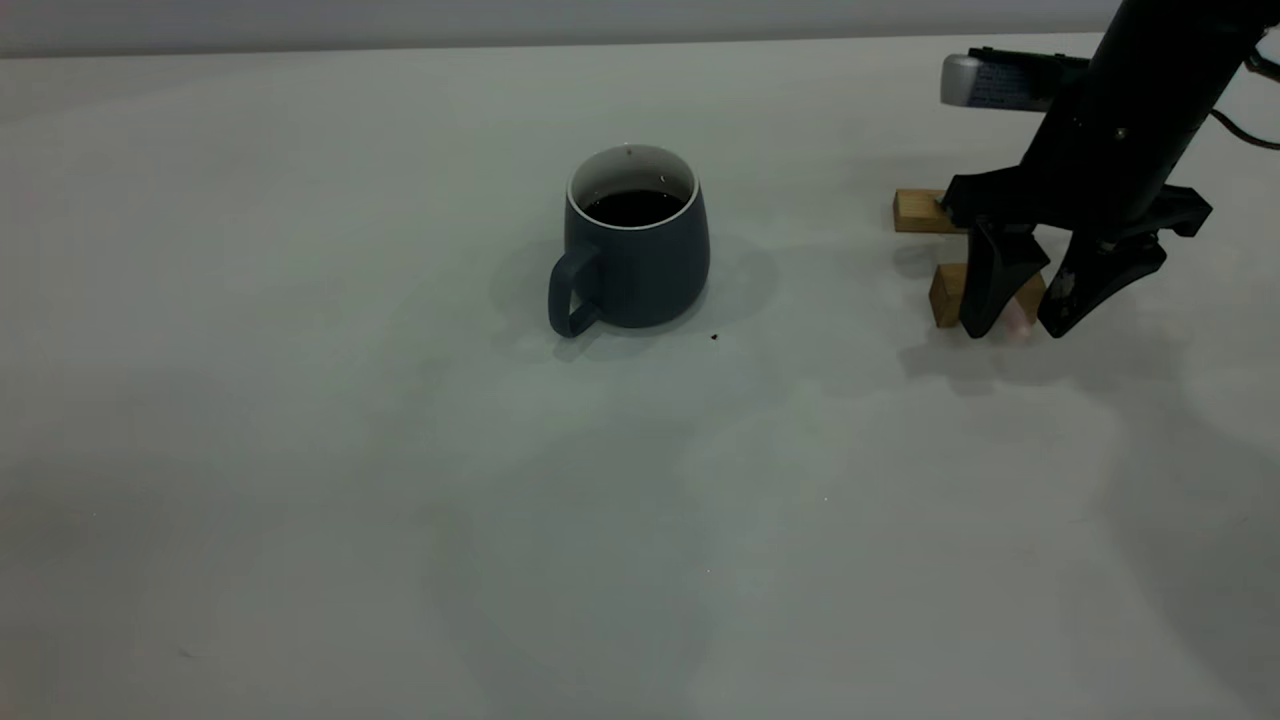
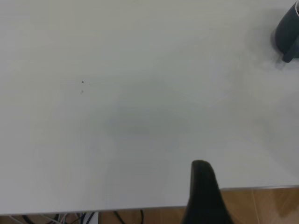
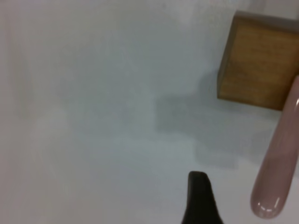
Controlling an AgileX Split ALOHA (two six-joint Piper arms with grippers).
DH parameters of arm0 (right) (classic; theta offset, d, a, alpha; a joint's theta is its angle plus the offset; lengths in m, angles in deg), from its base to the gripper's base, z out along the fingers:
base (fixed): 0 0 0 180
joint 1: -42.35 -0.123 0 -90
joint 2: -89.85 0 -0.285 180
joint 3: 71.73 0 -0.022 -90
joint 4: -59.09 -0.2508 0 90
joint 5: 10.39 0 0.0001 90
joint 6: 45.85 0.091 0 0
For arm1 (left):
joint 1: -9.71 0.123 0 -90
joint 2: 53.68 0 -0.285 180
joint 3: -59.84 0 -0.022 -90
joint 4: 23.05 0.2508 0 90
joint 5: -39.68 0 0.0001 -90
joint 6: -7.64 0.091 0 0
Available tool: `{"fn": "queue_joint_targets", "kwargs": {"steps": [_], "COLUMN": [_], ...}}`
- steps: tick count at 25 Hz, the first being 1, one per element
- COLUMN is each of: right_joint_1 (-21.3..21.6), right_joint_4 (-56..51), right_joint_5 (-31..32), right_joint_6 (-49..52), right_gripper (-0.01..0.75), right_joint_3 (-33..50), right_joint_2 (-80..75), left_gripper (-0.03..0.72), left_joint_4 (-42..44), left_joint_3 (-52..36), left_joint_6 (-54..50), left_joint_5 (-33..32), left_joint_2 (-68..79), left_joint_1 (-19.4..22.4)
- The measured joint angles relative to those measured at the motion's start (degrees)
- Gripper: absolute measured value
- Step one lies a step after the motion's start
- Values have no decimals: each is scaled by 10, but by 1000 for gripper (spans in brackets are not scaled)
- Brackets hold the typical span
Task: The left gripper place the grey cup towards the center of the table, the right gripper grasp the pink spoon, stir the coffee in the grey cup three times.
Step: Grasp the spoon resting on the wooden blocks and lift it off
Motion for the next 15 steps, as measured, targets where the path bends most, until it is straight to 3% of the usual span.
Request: {"fn": "queue_joint_targets", "kwargs": {"steps": [9,12,15], "right_joint_1": [0,0,0], "right_joint_4": [4,8,10], "right_joint_5": [-38,-38,-38], "right_joint_6": [0,0,1], "right_gripper": [554,492,368], "right_joint_3": [0,0,0], "right_joint_2": [-24,-24,-24], "left_gripper": [569,569,569], "left_joint_4": [0,0,0], "left_joint_3": [0,0,0], "left_joint_6": [0,0,0], "left_joint_5": [0,0,0], "left_joint_2": [0,0,0], "left_joint_1": [0,0,0]}}
